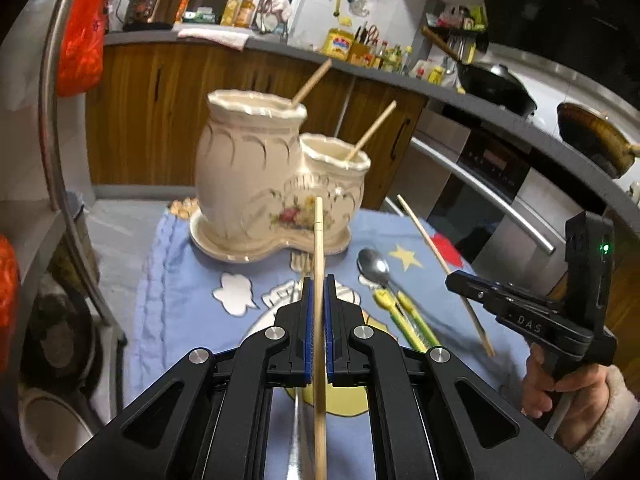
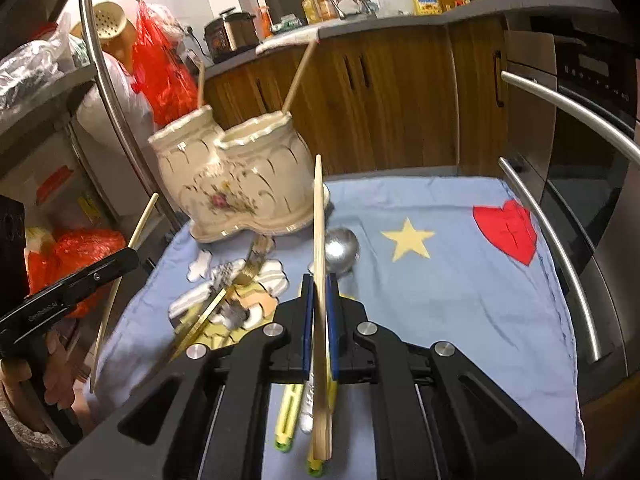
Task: Organize utensils
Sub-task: 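Lift both chopsticks and carry them over the ceramic holder, then lower the chopsticks into the holder pots and open both tools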
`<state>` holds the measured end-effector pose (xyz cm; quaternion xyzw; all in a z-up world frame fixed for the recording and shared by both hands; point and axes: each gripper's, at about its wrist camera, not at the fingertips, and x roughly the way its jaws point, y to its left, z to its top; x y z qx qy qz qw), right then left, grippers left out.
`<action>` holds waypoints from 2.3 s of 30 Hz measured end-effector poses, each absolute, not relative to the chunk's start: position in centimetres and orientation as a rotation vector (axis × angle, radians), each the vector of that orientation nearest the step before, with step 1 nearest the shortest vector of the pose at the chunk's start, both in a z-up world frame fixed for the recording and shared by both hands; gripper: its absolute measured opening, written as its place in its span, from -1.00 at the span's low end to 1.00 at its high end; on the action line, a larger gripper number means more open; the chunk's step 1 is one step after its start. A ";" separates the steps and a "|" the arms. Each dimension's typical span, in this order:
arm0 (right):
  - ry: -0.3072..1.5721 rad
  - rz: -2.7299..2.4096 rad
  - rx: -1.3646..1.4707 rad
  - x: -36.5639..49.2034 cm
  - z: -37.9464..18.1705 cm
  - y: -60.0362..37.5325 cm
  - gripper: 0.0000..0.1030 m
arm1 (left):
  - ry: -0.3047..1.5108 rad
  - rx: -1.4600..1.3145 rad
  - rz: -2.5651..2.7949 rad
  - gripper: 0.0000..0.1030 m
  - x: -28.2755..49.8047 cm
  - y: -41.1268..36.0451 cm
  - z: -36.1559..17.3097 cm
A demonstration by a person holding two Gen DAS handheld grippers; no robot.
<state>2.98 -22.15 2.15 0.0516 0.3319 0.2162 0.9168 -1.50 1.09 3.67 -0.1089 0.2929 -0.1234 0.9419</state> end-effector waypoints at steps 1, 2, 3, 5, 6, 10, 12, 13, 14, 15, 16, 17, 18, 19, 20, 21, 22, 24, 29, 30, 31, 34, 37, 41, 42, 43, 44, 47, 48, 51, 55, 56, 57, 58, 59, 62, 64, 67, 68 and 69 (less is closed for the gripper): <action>0.665 0.447 0.109 2.9 2.6 -22.1 -0.88 | 0.577 -0.221 -0.254 -0.90 -1.7 1.4 4.3; 0.646 0.450 0.112 2.8 3.1 -22.1 -0.88 | 0.564 -0.218 -0.255 -0.90 -1.7 1.7 4.8; 0.631 0.453 0.116 2.8 3.5 -22.1 -0.88 | 0.548 -0.214 -0.257 -0.90 -1.7 2.0 5.5; 0.606 0.465 0.138 3.1 4.6 -22.0 -0.88 | 0.526 -0.207 -0.258 -0.90 -1.4 2.5 6.6; 0.593 0.470 0.143 3.2 5.1 -21.9 -0.88 | 0.512 -0.206 -0.261 -0.90 -1.0 2.9 7.4; 0.518 0.485 0.111 4.1 8.0 -20.6 -0.88 | 0.458 -0.189 -0.266 -0.90 0.6 3.8 10.3; 0.493 0.497 0.105 4.9 9.2 -19.9 -0.88 | 0.432 -0.172 -0.262 -0.90 1.3 4.0 11.5; 0.482 0.505 0.106 5.4 9.7 -19.5 -0.88 | 0.409 -0.160 -0.258 -0.90 2.0 4.1 12.4; 0.468 0.517 0.111 6.2 10.4 -19.1 -0.88 | 0.399 -0.156 -0.257 -0.90 2.4 4.2 12.9; 0.457 0.527 0.118 6.9 10.9 -18.7 -0.88 | 0.389 -0.155 -0.257 -0.90 3.0 4.3 13.4; 0.447 0.535 0.126 7.5 11.2 -18.5 -0.88 | 0.376 -0.160 -0.256 -0.90 3.9 4.6 14.2; 0.435 0.547 0.140 8.4 11.7 -18.3 -0.88 | 0.369 -0.166 -0.254 -0.90 4.6 4.8 14.8; 0.425 0.558 0.157 9.1 12.1 -17.9 -0.88 | 0.365 -0.170 -0.252 -0.90 5.0 5.0 15.2; 0.421 0.566 0.168 9.7 12.4 -17.7 -0.88 | 0.357 -0.182 -0.248 -0.90 6.1 5.3 15.8; 0.417 0.573 0.179 10.4 12.6 -17.4 -0.88 | 0.352 -0.191 -0.248 -0.90 6.8 5.5 16.1; 0.409 0.578 0.192 11.3 12.9 -17.1 -0.88 | 0.348 -0.199 -0.248 -0.90 7.4 5.6 16.4; 0.400 0.587 0.208 12.1 13.1 -16.8 -0.88 | 0.339 -0.211 -0.250 -0.90 8.6 5.7 16.8; 0.386 0.585 0.226 13.3 13.3 -16.3 -0.88 | 0.325 -0.209 -0.248 -0.90 9.7 5.8 17.1; 0.369 0.571 0.307 16.6 12.4 -15.6 -0.88 | 0.277 -0.173 -0.207 -0.90 13.3 5.1 17.0; 0.370 0.563 0.310 17.0 12.2 -15.4 -0.88 | 0.260 -0.162 -0.191 -0.90 14.0 5.0 16.9; 0.370 0.558 0.314 17.5 11.9 -15.3 -0.88 | 0.249 -0.160 -0.187 -0.90 14.4 5.1 16.8; 0.374 0.554 0.324 18.7 11.1 -14.8 -0.88 | 0.227 -0.157 -0.164 -0.90 15.6 5.3 16.4; 0.380 0.548 0.313 19.2 10.1 -14.4 -0.88 | 0.232 -0.146 -0.136 -0.90 16.7 5.5 15.6; 0.385 0.545 0.295 19.7 8.9 -13.7 -0.88 | 0.235 -0.143 -0.120 -0.90 17.3 5.5 14.5; 0.386 0.544 0.292 19.7 8.7 -13.6 -0.88 | 0.233 -0.131 -0.115 -0.90 17.3 5.3 14.2; 0.388 0.544 0.288 19.8 8.5 -13.4 -0.88 | 0.232 -0.127 -0.116 -0.90 17.3 5.3 14.0; 0.389 0.542 0.282 19.7 8.3 -13.3 -0.88 | 0.235 -0.123 -0.121 -0.90 17.2 5.1 13.8; 0.383 0.540 0.269 19.5 8.0 -13.0 -0.88 | 0.233 -0.106 -0.129 -0.90 16.7 5.0 13.2; 0.381 0.542 0.264 19.3 7.9 -12.9 -0.88 | 0.235 -0.108 -0.134 -0.90 16.5 5.2 13.1; 0.375 0.541 0.244 18.8 7.7 -12.7 -0.88 | 0.250 -0.127 -0.144 -0.90 16.0 5.6 12.6; 0.366 0.531 0.194 17.6 7.5 -12.7 -0.88 | 0.266 -0.140 -0.142 -0.90 14.9 6.3 11.8; 0.362 0.528 0.180 17.2 7.5 -12.7 -0.88 | 0.269 -0.131 -0.139 -0.90 14.4 6.4 11.6; 0.360 0.524 0.170 16.8 7.4 -12.9 -0.88 | 0.270 -0.124 -0.133 -0.90 14.1 6.4 11.5; 0.357 0.517 0.155 16.4 7.3 -13.0 -0.88 | 0.276 -0.118 -0.131 -0.90 13.6 6.5 11.3; 0.355 0.513 0.140 16.0 7.3 -13.0 -0.88 | 0.283 -0.117 -0.135 -0.90 13.2 6.5 11.2; 0.352 0.502 0.106 14.8 7.2 -13.2 -0.88 | 0.319 -0.089 -0.140 -0.90 12.2 6.2 11.0; 0.360 0.500 0.097 14.2 7.1 -13.3 -0.88 | 0.345 -0.052 -0.133 -0.90 11.6 5.8 10.7; 0.387 0.492 0.077 13.7 6.9 -13.5 -0.88 | 0.389 -0.033 -0.130 -0.90 10.8 5.6 10.3; 0.400 0.489 0.073 13.5 6.8 -13.6 -0.88 | 0.400 -0.033 -0.129 -0.90 10.6 5.6 10.2; 0.410 0.485 0.071 13.4 6.6 -13.6 -0.88 | 0.413 -0.034 -0.131 -0.90 10.4 5.7 10.1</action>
